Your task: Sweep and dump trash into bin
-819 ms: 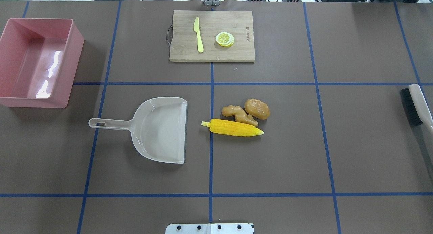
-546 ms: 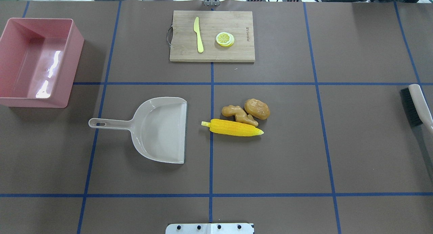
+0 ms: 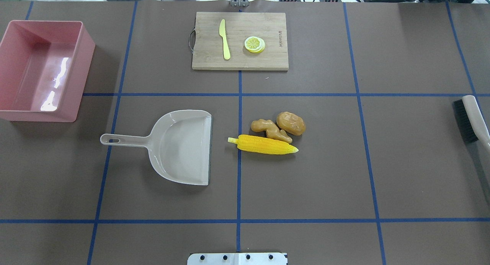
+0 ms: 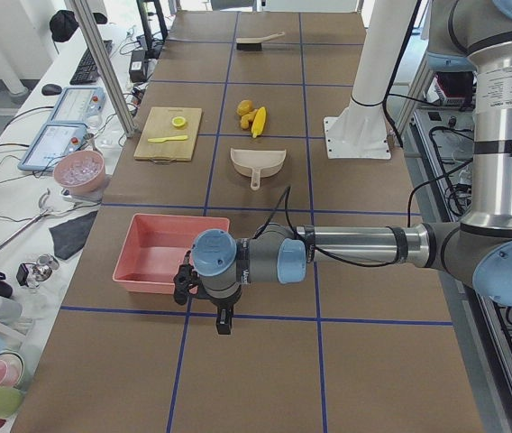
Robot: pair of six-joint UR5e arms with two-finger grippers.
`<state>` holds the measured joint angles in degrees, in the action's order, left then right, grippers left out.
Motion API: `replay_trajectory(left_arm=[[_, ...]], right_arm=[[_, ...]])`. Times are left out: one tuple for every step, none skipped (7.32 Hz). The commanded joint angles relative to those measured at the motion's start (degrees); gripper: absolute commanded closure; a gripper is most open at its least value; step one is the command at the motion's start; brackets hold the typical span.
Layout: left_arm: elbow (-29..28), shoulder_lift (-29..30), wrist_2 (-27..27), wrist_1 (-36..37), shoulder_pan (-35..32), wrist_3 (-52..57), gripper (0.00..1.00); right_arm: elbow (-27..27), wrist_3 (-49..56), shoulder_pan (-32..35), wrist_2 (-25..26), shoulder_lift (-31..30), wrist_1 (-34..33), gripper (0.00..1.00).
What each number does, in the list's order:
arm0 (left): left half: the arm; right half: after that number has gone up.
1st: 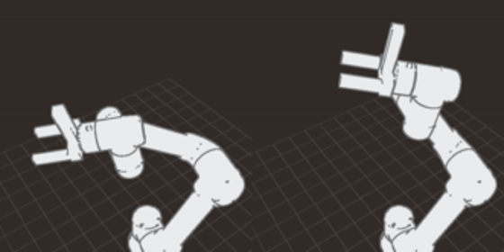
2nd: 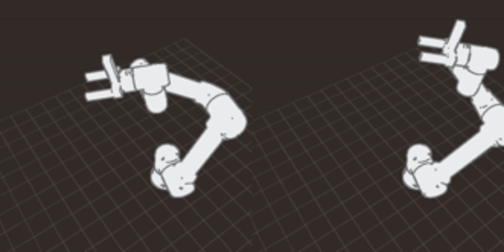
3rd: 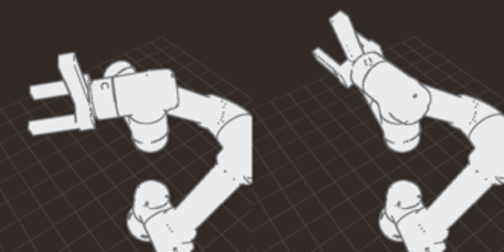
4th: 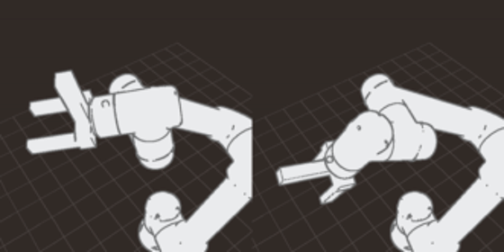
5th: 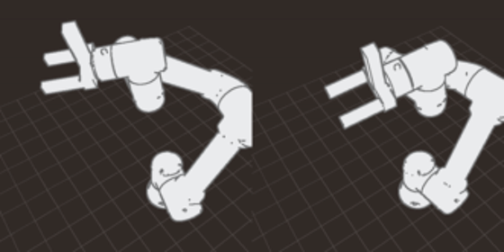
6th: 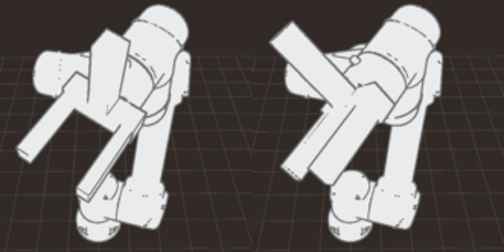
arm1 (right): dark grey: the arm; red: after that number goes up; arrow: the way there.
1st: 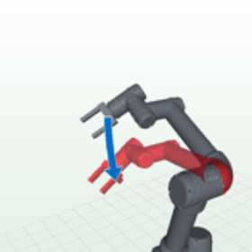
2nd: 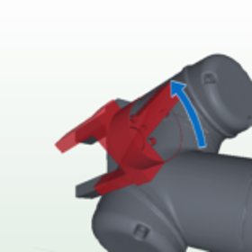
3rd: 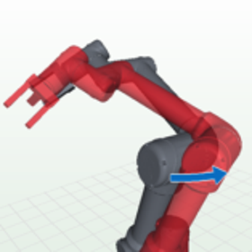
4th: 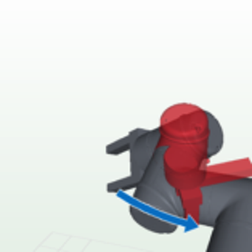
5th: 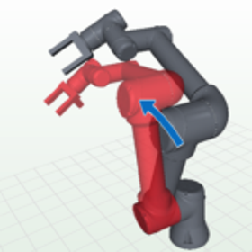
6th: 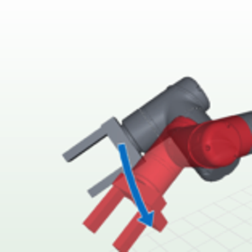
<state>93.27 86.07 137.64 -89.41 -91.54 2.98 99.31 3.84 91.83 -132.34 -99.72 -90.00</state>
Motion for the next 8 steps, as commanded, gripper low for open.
replay_trajectory(left_arm=[[0.2,0.0,-0.2,0.0,0.0,0.0,0.01],[0.2,-0.1,-0.2,0.0,0.0,0.0,0.01],[0.2,-0.1,-0.2,0.0,0.0,0.0,0.01],[1.4,-0.2,0.0,0.0,-0.2,0.0,0.01],[1.6,-0.1,0.0,0.0,-0.1,0.0,0.01],[1.6,-0.1,0.1,0.1,-0.2,0.0,0.02],[3.2,0.9,-0.2,1.1,-0.2,0.0,0.02],[8.1,0.9,-0.1,1.3,-0.3,0.0,0.02]], right_arm=[[0.3,-0.1,0.0,0.1,0.0,0.1,0.00],[0.1,0.1,0.0,0.1,0.0,0.1,0.00],[-0.2,0.3,-0.1,0.1,0.0,0.1,0.00],[0.4,-0.1,-0.1,0.1,0.0,0.1,0.00],[1.0,-0.2,-0.1,0.0,0.1,0.1,0.00],[1.6,-0.7,-0.1,0.0,0.0,0.0,0.00],[1.9,-0.9,-0.1,0.1,-0.4,-0.1,0.00],[1.9,-0.9,-0.2,0.0,-1.1,-0.1,0.00]])
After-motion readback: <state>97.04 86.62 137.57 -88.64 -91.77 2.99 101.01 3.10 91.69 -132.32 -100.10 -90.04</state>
